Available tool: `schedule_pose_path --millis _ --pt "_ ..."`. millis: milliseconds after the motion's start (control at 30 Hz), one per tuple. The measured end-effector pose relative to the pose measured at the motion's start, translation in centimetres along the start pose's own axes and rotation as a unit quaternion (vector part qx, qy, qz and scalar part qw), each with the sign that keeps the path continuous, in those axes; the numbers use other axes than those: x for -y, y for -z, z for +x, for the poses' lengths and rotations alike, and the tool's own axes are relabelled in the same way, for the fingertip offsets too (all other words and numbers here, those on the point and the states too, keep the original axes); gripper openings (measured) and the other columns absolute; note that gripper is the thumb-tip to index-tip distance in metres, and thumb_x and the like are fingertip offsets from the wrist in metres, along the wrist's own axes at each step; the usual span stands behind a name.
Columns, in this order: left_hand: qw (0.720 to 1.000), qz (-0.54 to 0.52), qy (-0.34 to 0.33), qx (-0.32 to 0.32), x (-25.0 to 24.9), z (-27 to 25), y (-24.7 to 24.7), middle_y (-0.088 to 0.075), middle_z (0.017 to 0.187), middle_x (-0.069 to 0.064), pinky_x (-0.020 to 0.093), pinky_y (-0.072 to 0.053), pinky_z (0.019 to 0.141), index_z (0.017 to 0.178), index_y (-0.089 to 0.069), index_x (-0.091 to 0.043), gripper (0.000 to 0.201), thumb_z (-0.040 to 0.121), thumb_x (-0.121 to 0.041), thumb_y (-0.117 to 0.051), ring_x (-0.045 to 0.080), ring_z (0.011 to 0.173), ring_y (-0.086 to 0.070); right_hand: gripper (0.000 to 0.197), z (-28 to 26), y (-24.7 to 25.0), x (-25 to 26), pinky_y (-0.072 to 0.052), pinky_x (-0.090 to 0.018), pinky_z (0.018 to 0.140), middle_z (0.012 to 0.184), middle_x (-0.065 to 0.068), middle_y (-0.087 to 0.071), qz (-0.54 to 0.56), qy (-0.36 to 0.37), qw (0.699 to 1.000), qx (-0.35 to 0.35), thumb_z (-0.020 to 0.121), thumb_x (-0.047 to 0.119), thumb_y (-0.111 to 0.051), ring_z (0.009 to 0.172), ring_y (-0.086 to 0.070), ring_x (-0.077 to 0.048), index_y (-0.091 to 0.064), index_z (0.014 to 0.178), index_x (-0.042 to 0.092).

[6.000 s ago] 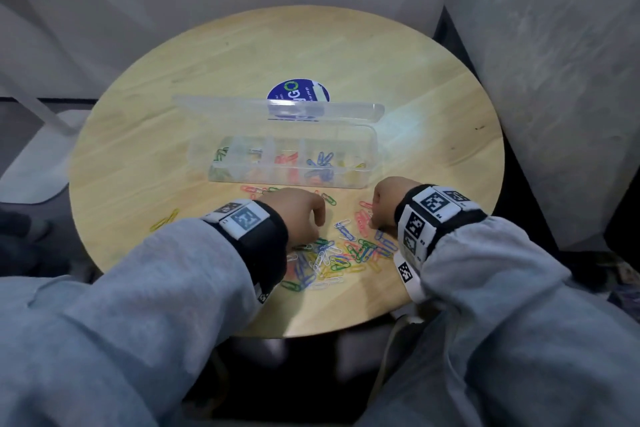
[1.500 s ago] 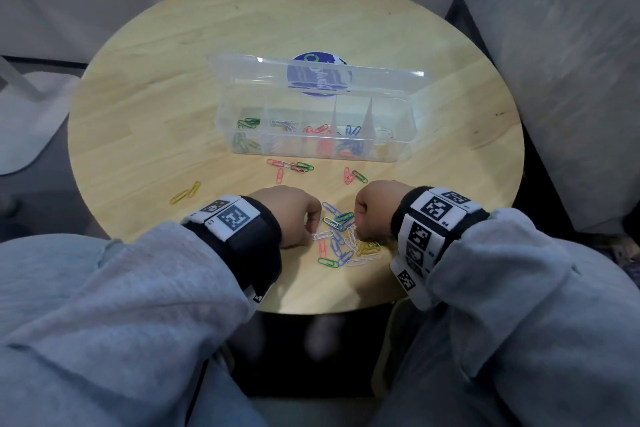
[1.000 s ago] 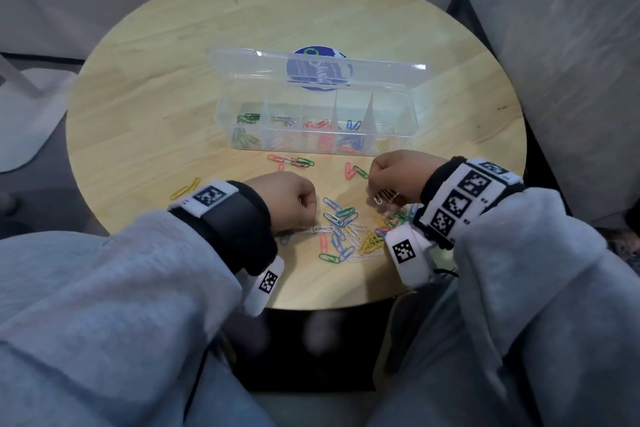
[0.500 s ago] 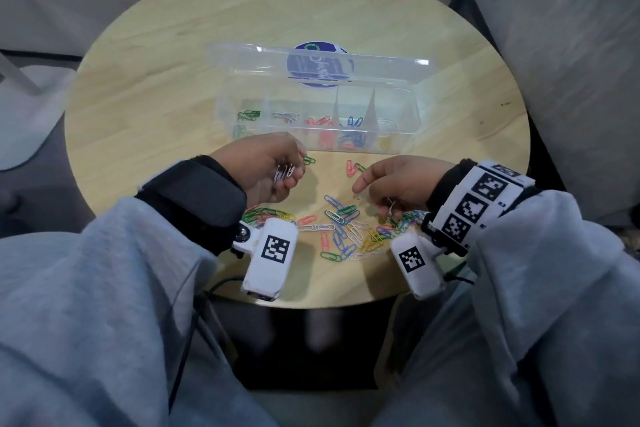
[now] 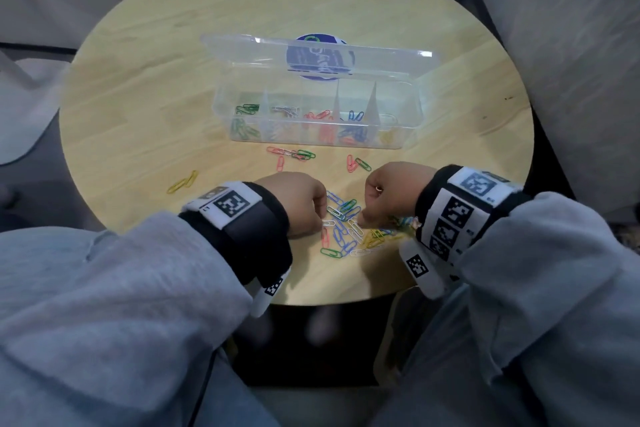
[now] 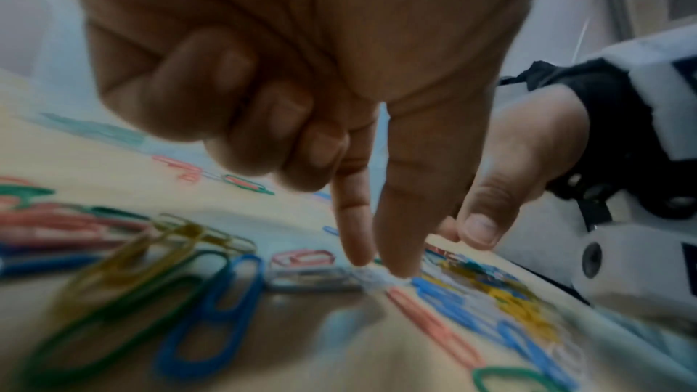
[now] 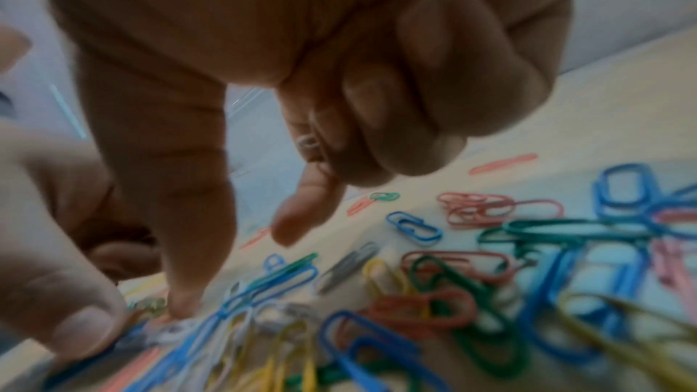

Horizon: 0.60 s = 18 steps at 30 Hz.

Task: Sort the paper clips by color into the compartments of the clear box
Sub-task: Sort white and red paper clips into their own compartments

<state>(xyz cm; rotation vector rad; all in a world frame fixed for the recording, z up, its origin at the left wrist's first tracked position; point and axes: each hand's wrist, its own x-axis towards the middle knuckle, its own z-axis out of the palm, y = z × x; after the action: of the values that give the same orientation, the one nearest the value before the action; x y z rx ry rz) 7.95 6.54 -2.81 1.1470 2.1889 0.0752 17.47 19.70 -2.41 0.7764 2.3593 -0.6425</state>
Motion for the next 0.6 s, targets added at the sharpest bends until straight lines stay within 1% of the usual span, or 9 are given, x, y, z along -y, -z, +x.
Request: schedule_pose_path --millis 33,67,167,267,333,400,467,533,600 --pt "1.000 0.015 -0.005 -0.002 -0.1 0.0 -0.1 -0.045 0.061 -0.010 0.020 -0.029 0.049 0.086 -0.061 -0.027 0.010 0.081 -0.018 -0.059 0.011 0.060 -0.045 0.028 -0.1 -0.2 0.2 -0.045 -0.027 0.067 0.067 0.002 -0.058 -0.008 -0.001 1.000 0.008 0.075 0.032 -0.074 0.069 -0.054 -0.017 -0.051 0.067 0.018" --pt "1.000 0.027 -0.007 -0.004 -0.2 0.0 -0.2 -0.044 0.063 -0.010 0.020 -0.028 0.050 0.089 -0.062 -0.027 0.011 0.081 -0.019 -0.059 0.014 0.066 -0.046 0.026 -0.1 -0.3 0.3 -0.045 -0.027 0.065 0.068 0.002 -0.060 -0.016 0.001 1.000 0.010 0.074 0.033 -0.075 0.070 -0.055 -0.018 -0.054 0.072 0.017" --pt "0.999 0.048 -0.004 -0.007 -0.3 0.1 -0.5 -0.044 0.066 -0.010 0.021 -0.027 0.049 0.085 -0.060 -0.028 0.012 0.081 -0.016 -0.058 0.016 0.075 -0.046 0.036 -0.2 -0.5 0.5 -0.038 -0.025 0.057 0.075 0.004 -0.054 -0.066 0.005 0.998 -0.011 0.073 0.037 -0.076 0.076 -0.053 -0.020 -0.050 0.086 0.017" --pt "0.998 0.055 0.006 -0.008 -0.1 0.4 -0.8 -0.046 0.065 -0.010 0.021 -0.027 0.048 0.076 -0.055 -0.025 0.012 0.080 -0.014 -0.057 0.016 0.075 -0.048 0.045 0.2 -0.5 -0.1 -0.047 -0.031 0.072 0.086 0.001 -0.058 -0.087 -0.012 0.996 -0.026 0.068 0.042 -0.078 0.085 -0.058 -0.023 -0.048 0.091 0.017" --pt "0.998 0.054 0.009 -0.005 0.1 0.6 -0.9 -0.047 0.065 -0.010 0.020 -0.028 0.048 0.069 -0.052 -0.024 0.015 0.079 -0.014 -0.057 0.016 0.075 -0.049 0.046 0.5 -0.5 -0.5 -0.048 -0.032 0.076 0.082 0.003 -0.058 -0.079 -0.020 0.996 -0.024 0.066 0.042 -0.079 0.085 -0.059 -0.023 -0.047 0.092 0.020" --pt "0.999 0.047 0.009 -0.006 0.2 0.7 -1.1 -0.048 0.066 -0.008 0.021 -0.029 0.049 0.069 -0.052 -0.024 0.014 0.079 -0.016 -0.058 0.015 0.073 -0.048 0.040 0.7 -0.7 -0.6 -0.045 -0.029 0.070 0.073 0.007 -0.053 -0.085 -0.012 0.996 -0.025 0.070 0.036 -0.077 0.081 -0.056 -0.022 -0.046 0.090 0.021" --pt "0.999 0.039 0.007 -0.023 0.0 0.5 -1.2 -0.049 0.070 -0.007 0.023 -0.031 0.053 0.078 -0.053 -0.026 0.008 0.078 -0.022 -0.061 0.015 0.071 -0.046 0.031 0.8 -0.9 -0.6 -0.041 -0.026 0.063 0.070 0.008 -0.049 -0.083 0.000 0.996 -0.035 0.074 0.030 -0.074 0.077 -0.053 -0.021 -0.047 0.088 0.022" --pt "0.999 0.033 -0.001 -0.032 -0.3 0.5 -1.2 -0.051 0.078 -0.007 0.024 -0.034 0.063 0.083 -0.053 -0.027 0.010 0.079 -0.028 -0.063 0.016 0.077 -0.047 0.024 0.9 -1.0 -0.7 -0.037 -0.024 0.056 0.068 0.008 -0.049 -0.075 0.010 0.996 -0.043 0.076 0.026 -0.072 0.073 -0.052 -0.019 -0.050 0.086 0.022" --pt "0.999 0.032 -0.007 -0.033 -0.6 0.4 -1.3 -0.052 0.085 -0.007 0.026 -0.034 0.067 0.086 -0.054 -0.027 0.009 0.081 -0.028 -0.062 0.016 0.081 -0.047 0.021 1.1 -0.9 -0.7 -0.037 -0.023 0.055 0.068 0.007 -0.050 -0.070 0.012 0.996 -0.044 0.076 0.027 -0.072 0.071 -0.051 -0.018 -0.053 0.085 0.022"
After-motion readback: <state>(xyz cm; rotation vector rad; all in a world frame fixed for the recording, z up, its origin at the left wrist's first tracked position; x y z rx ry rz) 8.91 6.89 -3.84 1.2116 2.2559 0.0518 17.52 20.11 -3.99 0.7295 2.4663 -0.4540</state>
